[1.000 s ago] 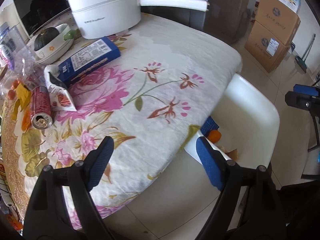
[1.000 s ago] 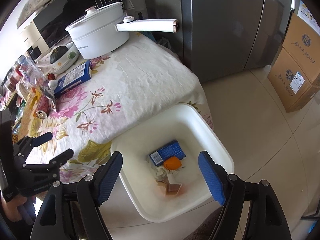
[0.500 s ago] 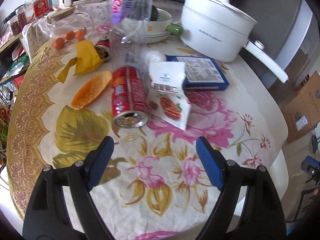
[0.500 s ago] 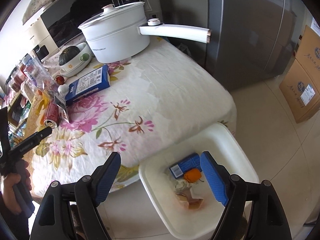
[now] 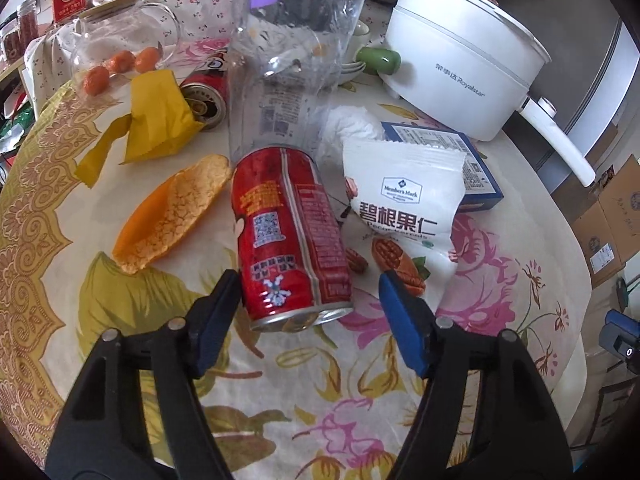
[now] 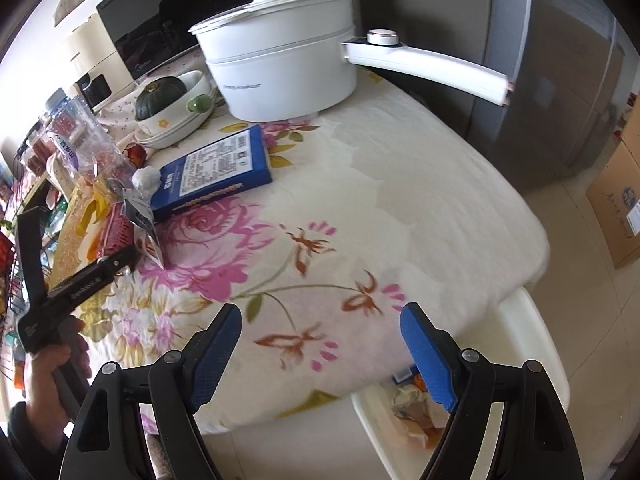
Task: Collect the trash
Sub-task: 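Reach the left tool to the red soda can and grasp it, then lift the red can with the left tool while the right tool grasps the snack wrapper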
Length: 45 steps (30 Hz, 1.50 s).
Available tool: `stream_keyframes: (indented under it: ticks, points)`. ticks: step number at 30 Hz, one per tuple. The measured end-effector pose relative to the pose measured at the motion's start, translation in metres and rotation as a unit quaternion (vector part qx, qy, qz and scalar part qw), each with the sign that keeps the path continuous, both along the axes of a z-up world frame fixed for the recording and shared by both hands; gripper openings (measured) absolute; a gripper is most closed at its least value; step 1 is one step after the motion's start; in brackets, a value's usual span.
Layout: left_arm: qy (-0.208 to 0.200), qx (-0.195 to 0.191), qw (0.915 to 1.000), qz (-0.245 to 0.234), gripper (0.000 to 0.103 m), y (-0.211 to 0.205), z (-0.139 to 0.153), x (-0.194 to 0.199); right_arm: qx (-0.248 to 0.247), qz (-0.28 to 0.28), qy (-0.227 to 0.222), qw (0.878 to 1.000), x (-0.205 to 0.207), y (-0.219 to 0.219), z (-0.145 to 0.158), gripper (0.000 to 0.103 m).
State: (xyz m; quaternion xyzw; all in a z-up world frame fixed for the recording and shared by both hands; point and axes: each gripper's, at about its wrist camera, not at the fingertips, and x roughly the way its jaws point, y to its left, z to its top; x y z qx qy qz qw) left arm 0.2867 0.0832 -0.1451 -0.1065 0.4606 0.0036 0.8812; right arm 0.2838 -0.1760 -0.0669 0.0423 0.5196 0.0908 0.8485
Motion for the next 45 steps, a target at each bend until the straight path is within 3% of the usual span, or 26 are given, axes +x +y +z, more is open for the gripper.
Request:
stream_keyframes:
  ticks: [2,11,18,24,27,31,32,45]
  points:
    - [0.001,-0.003,1.0,-0.006,0.057,0.002,0.0,0.004,0.0,0.009,-0.001,1.0,0.005,0.013,-0.004,0.083]
    - [-0.036,-0.01,0.9992,-0.018,0.056,0.028,0.03,-0.018,0.005,0.061,-0.021,0.998,0.022,0.072,-0.024,0.083]
    - [-0.063,0.003,0.9977,-0.024,0.055,0.055,0.048,-0.052,0.057,0.093,-0.033,0.994,0.041,0.113,-0.045,0.081]
    - [-0.074,0.012,0.9967,-0.029,0.055,0.069,0.053,-0.069,0.093,0.084,-0.051,0.991,0.059,0.126,-0.062,0.065]
    - [-0.074,0.013,0.9967,-0.03,0.055,0.071,0.052,-0.072,0.114,0.087,-0.056,0.988,0.066,0.131,-0.065,0.052]
    - [-0.072,0.014,0.9967,-0.033,0.055,0.071,0.051,-0.073,0.131,0.116,-0.051,0.983,0.066,0.142,-0.067,0.013]
    - [-0.073,0.014,0.9967,-0.034,0.055,0.07,0.051,-0.073,0.13,0.124,-0.054,0.982,0.063,0.144,-0.065,0.01]
    - [-0.072,0.036,0.9943,-0.07,0.055,0.03,0.07,-0.087,0.107,0.146,-0.074,0.981,0.023,0.103,-0.013,0.005]
